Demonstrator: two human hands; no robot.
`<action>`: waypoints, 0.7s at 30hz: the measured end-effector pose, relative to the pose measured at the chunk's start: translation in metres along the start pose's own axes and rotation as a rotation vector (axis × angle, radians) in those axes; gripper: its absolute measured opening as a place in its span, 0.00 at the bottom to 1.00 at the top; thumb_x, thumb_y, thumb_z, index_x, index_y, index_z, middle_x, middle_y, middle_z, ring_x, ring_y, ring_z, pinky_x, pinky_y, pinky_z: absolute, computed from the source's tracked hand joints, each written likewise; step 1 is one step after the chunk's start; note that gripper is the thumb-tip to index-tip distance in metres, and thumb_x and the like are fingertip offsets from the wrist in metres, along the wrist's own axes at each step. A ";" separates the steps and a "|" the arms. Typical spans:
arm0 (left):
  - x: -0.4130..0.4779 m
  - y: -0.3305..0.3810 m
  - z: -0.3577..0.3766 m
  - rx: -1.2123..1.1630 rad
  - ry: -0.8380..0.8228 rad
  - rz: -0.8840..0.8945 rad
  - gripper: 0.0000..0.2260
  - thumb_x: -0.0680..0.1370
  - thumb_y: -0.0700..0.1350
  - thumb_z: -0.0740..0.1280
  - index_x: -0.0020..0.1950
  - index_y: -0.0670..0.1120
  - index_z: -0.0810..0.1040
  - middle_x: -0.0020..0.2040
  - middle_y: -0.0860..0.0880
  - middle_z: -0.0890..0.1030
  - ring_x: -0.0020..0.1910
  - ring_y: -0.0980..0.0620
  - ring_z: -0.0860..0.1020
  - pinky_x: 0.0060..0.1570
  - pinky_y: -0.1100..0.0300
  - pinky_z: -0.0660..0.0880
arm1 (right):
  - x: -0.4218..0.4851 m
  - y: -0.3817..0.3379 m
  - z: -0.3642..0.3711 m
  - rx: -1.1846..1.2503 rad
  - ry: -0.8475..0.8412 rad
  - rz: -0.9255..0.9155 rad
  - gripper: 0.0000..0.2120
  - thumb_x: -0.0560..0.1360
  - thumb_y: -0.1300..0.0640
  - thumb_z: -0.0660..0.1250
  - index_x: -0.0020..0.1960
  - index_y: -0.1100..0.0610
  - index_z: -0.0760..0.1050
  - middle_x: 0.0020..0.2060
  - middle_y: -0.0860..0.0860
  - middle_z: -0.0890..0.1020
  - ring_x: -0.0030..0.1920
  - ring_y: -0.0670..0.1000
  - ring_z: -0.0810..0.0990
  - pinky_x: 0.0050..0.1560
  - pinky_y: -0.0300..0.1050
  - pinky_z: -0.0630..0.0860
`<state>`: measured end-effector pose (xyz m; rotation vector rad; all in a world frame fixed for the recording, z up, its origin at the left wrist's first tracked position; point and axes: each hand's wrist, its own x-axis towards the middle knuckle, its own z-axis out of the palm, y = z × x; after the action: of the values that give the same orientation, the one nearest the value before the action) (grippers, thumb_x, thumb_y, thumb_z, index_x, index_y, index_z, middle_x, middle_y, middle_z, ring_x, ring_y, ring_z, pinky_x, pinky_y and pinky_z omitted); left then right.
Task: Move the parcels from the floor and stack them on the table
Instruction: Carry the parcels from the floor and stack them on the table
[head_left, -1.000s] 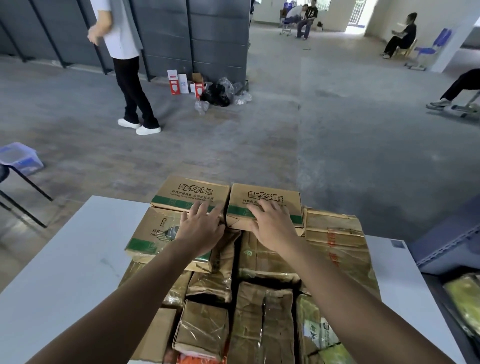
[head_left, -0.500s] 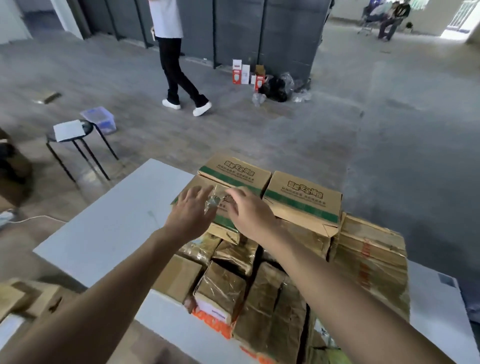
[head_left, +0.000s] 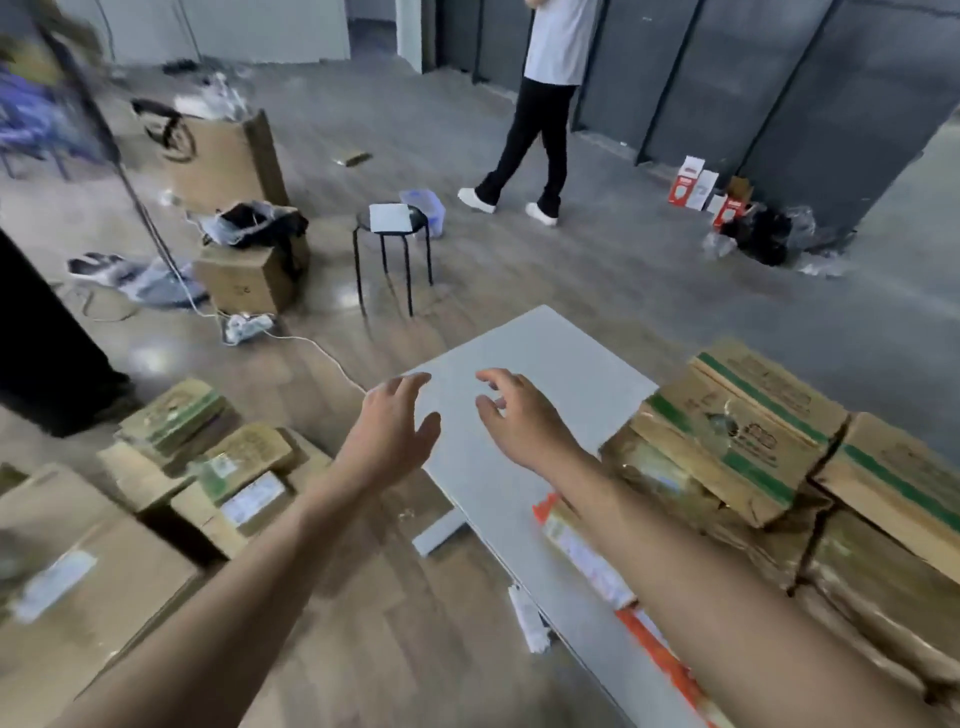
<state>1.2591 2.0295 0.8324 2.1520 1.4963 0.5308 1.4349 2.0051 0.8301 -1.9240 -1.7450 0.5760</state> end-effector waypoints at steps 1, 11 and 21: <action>-0.006 -0.022 -0.014 0.000 0.012 -0.024 0.23 0.78 0.44 0.65 0.72 0.43 0.67 0.68 0.40 0.70 0.68 0.40 0.67 0.66 0.53 0.62 | 0.007 -0.016 0.021 -0.001 -0.030 -0.009 0.18 0.81 0.52 0.59 0.69 0.51 0.69 0.65 0.53 0.74 0.60 0.53 0.76 0.61 0.50 0.73; -0.060 -0.208 -0.094 -0.006 0.017 -0.329 0.22 0.79 0.46 0.63 0.73 0.46 0.65 0.70 0.44 0.67 0.68 0.45 0.65 0.66 0.56 0.61 | 0.065 -0.151 0.188 0.011 -0.317 -0.087 0.18 0.79 0.50 0.59 0.68 0.46 0.69 0.63 0.50 0.73 0.57 0.52 0.76 0.61 0.52 0.73; -0.014 -0.332 -0.127 0.084 -0.003 -0.533 0.23 0.79 0.48 0.62 0.74 0.50 0.62 0.71 0.47 0.65 0.70 0.46 0.63 0.67 0.51 0.65 | 0.187 -0.208 0.313 -0.071 -0.515 -0.200 0.20 0.81 0.54 0.59 0.72 0.51 0.67 0.67 0.52 0.70 0.63 0.55 0.73 0.59 0.47 0.71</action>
<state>0.9307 2.1358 0.7450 1.6977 2.0181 0.2776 1.1011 2.2273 0.7069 -1.7132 -2.2649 1.0110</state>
